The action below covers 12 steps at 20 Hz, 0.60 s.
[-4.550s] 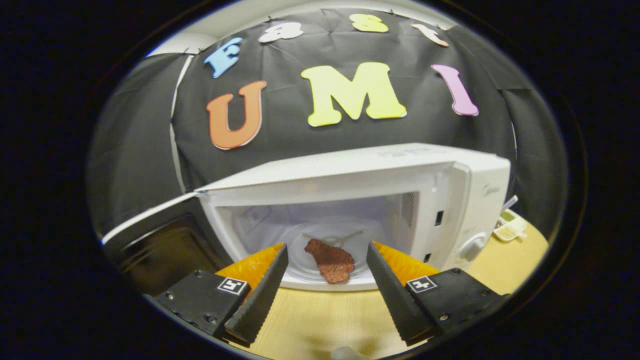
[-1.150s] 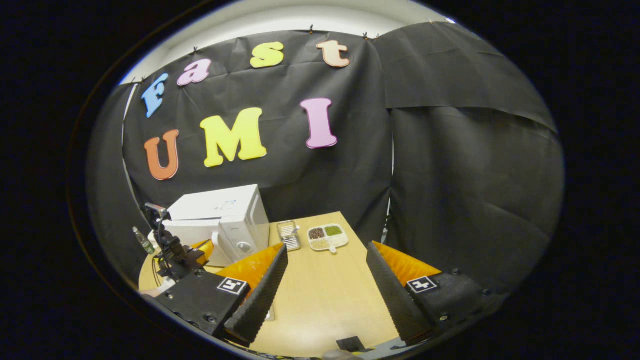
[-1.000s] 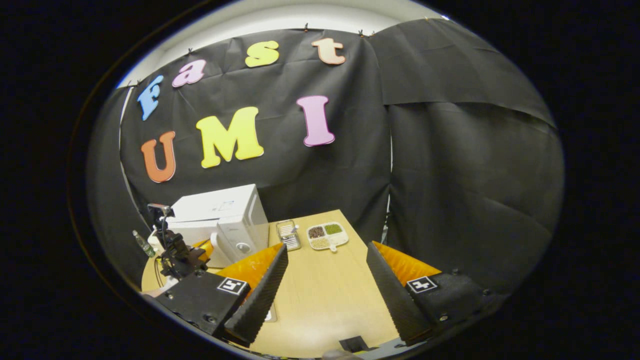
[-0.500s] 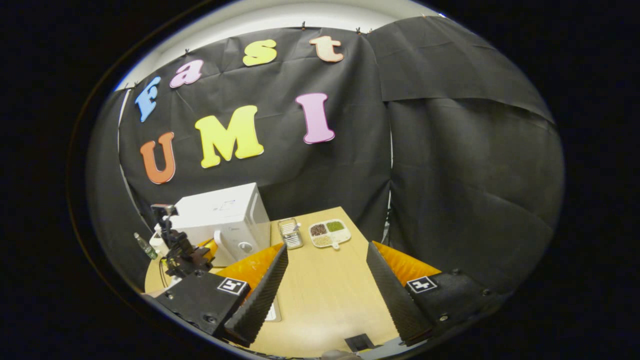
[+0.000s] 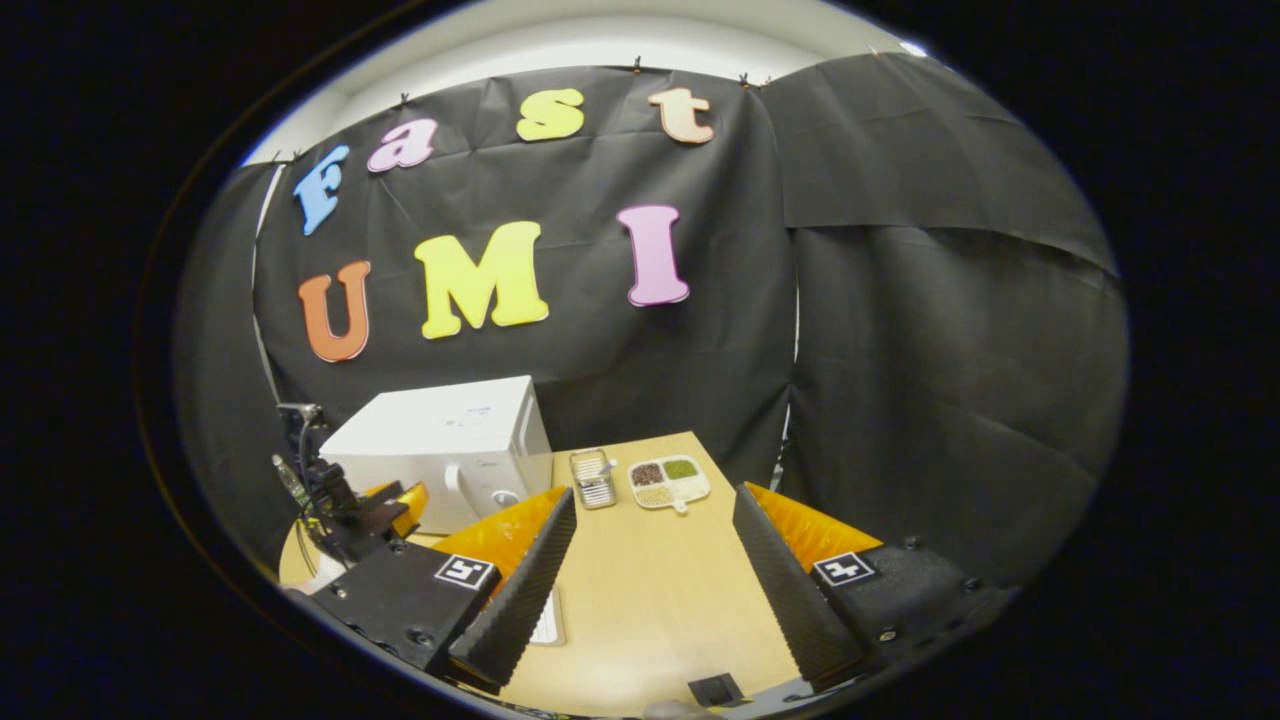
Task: Open the microwave oven with the left hand, put the food in, and close the microwave oven.
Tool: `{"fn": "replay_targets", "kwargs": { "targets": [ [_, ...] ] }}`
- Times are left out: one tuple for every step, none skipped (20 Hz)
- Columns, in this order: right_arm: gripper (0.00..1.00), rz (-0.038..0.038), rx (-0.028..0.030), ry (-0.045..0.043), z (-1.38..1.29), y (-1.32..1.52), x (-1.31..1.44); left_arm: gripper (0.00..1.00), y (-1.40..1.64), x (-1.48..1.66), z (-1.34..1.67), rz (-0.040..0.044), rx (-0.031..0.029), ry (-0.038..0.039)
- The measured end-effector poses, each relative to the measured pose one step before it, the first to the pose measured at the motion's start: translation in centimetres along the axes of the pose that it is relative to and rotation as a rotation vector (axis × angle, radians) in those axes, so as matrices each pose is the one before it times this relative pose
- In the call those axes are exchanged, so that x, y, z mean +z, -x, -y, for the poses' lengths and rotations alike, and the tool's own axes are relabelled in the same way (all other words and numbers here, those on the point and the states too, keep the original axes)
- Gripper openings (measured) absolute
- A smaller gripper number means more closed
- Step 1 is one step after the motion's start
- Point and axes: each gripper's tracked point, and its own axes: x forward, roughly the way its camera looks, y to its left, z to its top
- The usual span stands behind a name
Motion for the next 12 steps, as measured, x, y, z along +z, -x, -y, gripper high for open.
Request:
{"fn": "replay_targets", "kwargs": {
  "targets": [
    [1.0,0.00456,0.00385,0.02014,-0.415,-0.101,0.045,0.97,0.7,0.54,-0.901,0.01536,0.02558,-0.01035],
    [0.92,0.00637,0.00958,0.01501,-0.581,0.14,0.116,0.82,1.113,0.475,-0.435,0.00926,0.00947,-0.01015],
    [1.0,0.00719,0.00941,0.00778,-0.574,-0.071,0.131,0.93,1.027,0.431,-0.453,0.00268,0.01294,-0.00891],
    [0.92,0.00747,0.01343,0.00267,-0.666,0.044,0.195,0.93,1.084,0.554,-0.723,0.00493,0.02101,-0.00737],
    [0.92,0.00597,0.01169,0.00113,-0.755,-0.078,0.142,0.93,1.202,0.702,-0.267,0.0091,0.00433,0.00063],
    [0.92,0.00699,0.01346,0.00092,-0.804,0.057,0.1,0.93,1.388,1.017,-0.183,0.01387,0.00318,0.00305],
    [0.92,0.008,0.0155,0.00061,-0.842,0.064,0.14,0.92,1.31,0.808,0.158,0.00445,-0.01141,0.00809],
    [0.92,0.00772,0.01779,0.00274,-0.981,-0.006,0.055,0.93,1.366,0.814,0.166,0.0136,-0.01208,-0.00426],
    [0.92,0.00714,0.0128,0.00813,-0.808,0.037,0.1,0.93,1.345,0.936,-0.083,0.01542,-0.00377,-0.01095],
    [0.92,0.00687,0.01022,0.00504,-0.8,0.02,0.128,0.94,1.255,1.067,-0.301,0.01465,-0.00396,-0.00556],
    [0.92,0.011,0.0162,-0.0006,-0.895,0.089,0.269,0.94,1.366,1.096,-0.478,0.01642,0.00757,-0.00659],
    [0.92,0.01002,0.0119,-0.00178,-0.755,0.114,0.207,0.94,1.201,1.024,-0.419,0.0123,-0.00024,-0.0075]
  ]
}}
